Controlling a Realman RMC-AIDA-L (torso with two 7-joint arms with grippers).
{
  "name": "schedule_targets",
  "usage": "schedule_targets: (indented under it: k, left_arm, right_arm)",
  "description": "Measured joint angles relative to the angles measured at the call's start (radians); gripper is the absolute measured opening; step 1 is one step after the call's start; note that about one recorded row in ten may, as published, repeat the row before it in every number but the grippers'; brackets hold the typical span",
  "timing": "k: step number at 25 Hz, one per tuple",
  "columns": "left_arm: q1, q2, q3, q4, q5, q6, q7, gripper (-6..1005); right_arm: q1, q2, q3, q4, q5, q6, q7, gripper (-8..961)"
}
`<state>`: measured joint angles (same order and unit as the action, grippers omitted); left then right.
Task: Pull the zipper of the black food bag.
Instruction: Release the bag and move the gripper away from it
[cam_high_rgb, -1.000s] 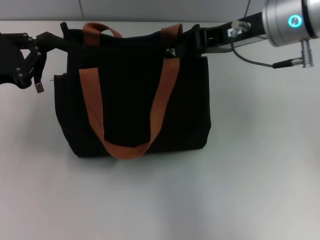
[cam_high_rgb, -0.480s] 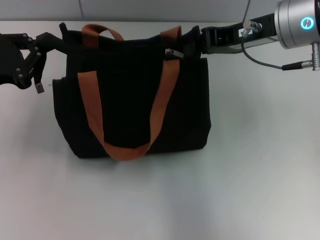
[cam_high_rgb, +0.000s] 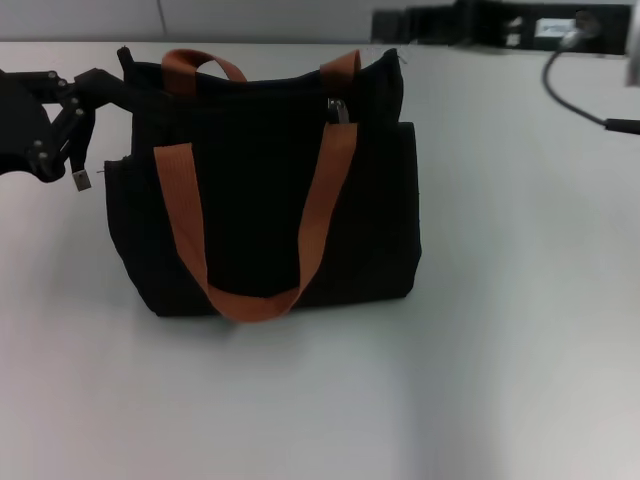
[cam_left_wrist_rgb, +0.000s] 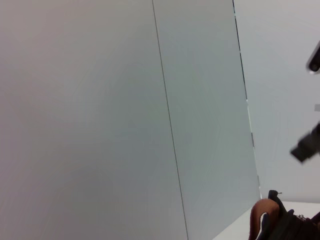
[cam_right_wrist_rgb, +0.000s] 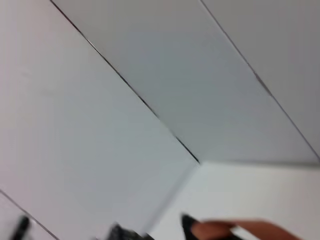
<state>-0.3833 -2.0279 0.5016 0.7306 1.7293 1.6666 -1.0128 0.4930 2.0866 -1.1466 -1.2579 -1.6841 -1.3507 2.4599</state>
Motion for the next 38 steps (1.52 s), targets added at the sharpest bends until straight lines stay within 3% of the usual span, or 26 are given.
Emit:
schedule_targets:
  k: [8,10,16,17,21,27,36,38]
  left_arm:
    - [0.001,-0.003,0.001,-0.002,0.001,0.005,-0.009,130]
    - [0.001,-0.004,0.005,-0.002,0.006,0.003,-0.014,130]
    - [0.001,0.004,0.007,-0.026,0.01,-0.003,-0.036,133]
    - [0.003,0.009,0.007,-0.034,0.011,-0.002,-0.05,133]
    - [0.009,0.012,0.01,-0.039,0.022,0.001,-0.062,135]
    - [0.018,0.014,0.007,-0.05,0.036,-0.004,-0.062,137]
    - [0.029,0.015,-0.001,-0.058,0.034,-0.017,-0.088,141]
    - [0.029,0.032,0.001,-0.057,0.036,-0.014,-0.135,142]
  right_arm:
    - [-0.065,-0.004,0.069,0.196,0.287,-0.157,-0.54,275]
    - [-0.065,-0.004,0.068,0.287,0.308,-0.242,-0.703,322]
    - [-0.083,-0.003,0.059,0.431,0.321,-0.368,-0.993,589]
    - [-0.084,-0.006,0.055,0.499,0.296,-0.417,-1.124,621]
    - [-0.086,-0.007,0.056,0.6,0.216,-0.456,-1.315,748]
    - [-0.089,-0.006,0.062,0.792,0.061,-0.437,-1.623,838]
    - [-0.093,-0.007,0.067,0.814,0.063,-0.418,-1.631,834]
    - [-0.09,-0.006,0.067,0.815,0.063,-0.397,-1.63,835]
